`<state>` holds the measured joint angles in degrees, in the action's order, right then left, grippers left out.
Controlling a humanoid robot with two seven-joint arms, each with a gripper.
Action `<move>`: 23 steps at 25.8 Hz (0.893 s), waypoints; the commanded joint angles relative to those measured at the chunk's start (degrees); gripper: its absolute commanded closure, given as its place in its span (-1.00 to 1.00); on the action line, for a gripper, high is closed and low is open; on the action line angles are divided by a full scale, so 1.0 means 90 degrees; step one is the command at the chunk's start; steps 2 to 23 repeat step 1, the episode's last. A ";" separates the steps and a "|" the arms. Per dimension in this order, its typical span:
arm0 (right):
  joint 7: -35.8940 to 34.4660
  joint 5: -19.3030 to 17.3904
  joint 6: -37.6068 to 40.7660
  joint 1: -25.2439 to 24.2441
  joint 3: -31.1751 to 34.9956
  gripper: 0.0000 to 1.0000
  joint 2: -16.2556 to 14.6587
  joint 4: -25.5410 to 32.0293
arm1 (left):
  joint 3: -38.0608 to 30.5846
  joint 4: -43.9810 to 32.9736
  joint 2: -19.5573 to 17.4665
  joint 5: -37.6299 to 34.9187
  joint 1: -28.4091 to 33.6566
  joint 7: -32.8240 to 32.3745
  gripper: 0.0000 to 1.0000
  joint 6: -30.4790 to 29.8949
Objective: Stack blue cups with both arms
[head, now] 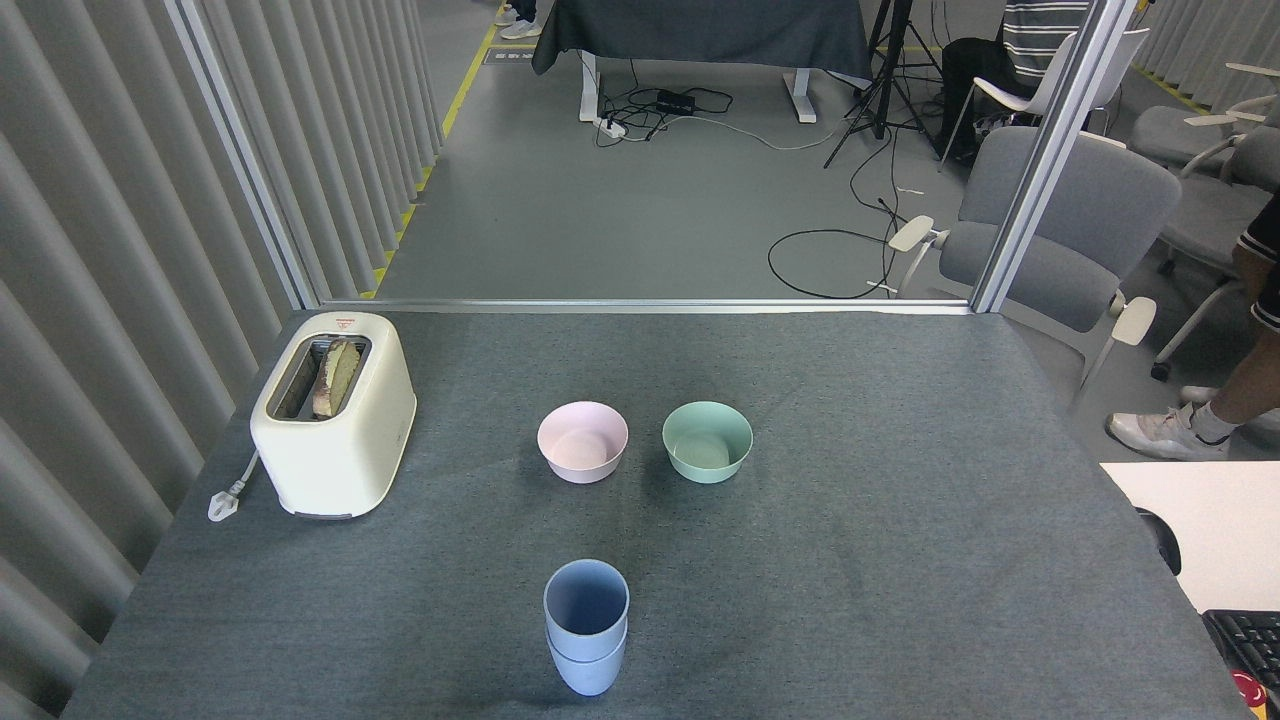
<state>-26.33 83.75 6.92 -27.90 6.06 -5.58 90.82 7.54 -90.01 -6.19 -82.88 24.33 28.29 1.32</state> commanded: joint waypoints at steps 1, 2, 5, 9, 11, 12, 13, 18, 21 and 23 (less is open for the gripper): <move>-0.0004 0.0021 0.0002 0.0004 -0.0019 -1.00 0.0004 0.0006 | 0.0002 0.0001 0.0004 0.0000 0.0012 0.0001 -1.00 0.0000; -0.0004 0.0021 0.0002 0.0004 -0.0019 -1.00 0.0004 0.0006 | 0.0002 0.0001 0.0004 0.0000 0.0012 0.0001 -1.00 0.0000; -0.0004 0.0021 0.0002 0.0004 -0.0019 -1.00 0.0004 0.0006 | 0.0002 0.0001 0.0004 0.0000 0.0012 0.0001 -1.00 0.0000; -0.0004 0.0021 0.0002 0.0004 -0.0019 -1.00 0.0004 0.0006 | 0.0002 0.0001 0.0004 0.0000 0.0012 0.0001 -1.00 0.0000; -0.0004 0.0021 0.0002 0.0004 -0.0019 -1.00 0.0004 0.0006 | 0.0002 0.0001 0.0004 0.0000 0.0012 0.0001 -1.00 0.0000; -0.0004 0.0021 0.0002 0.0004 -0.0019 -1.00 0.0004 0.0006 | 0.0002 0.0001 0.0004 0.0000 0.0012 0.0001 -1.00 0.0000; -0.0004 0.0021 0.0002 0.0004 -0.0019 -1.00 0.0004 0.0006 | 0.0002 0.0001 0.0004 0.0000 0.0012 0.0001 -1.00 0.0000; -0.0004 0.0021 0.0002 0.0004 -0.0019 -1.00 0.0004 0.0006 | 0.0002 0.0001 0.0004 0.0000 0.0012 0.0001 -1.00 0.0000; -0.0004 0.0021 0.0002 0.0004 -0.0019 -1.00 0.0004 0.0006 | 0.0002 0.0001 0.0004 0.0000 0.0012 0.0001 -1.00 0.0000; -0.0004 0.0021 0.0002 0.0004 -0.0019 -1.00 0.0004 0.0006 | 0.0002 0.0001 0.0004 0.0000 0.0012 0.0001 -1.00 0.0000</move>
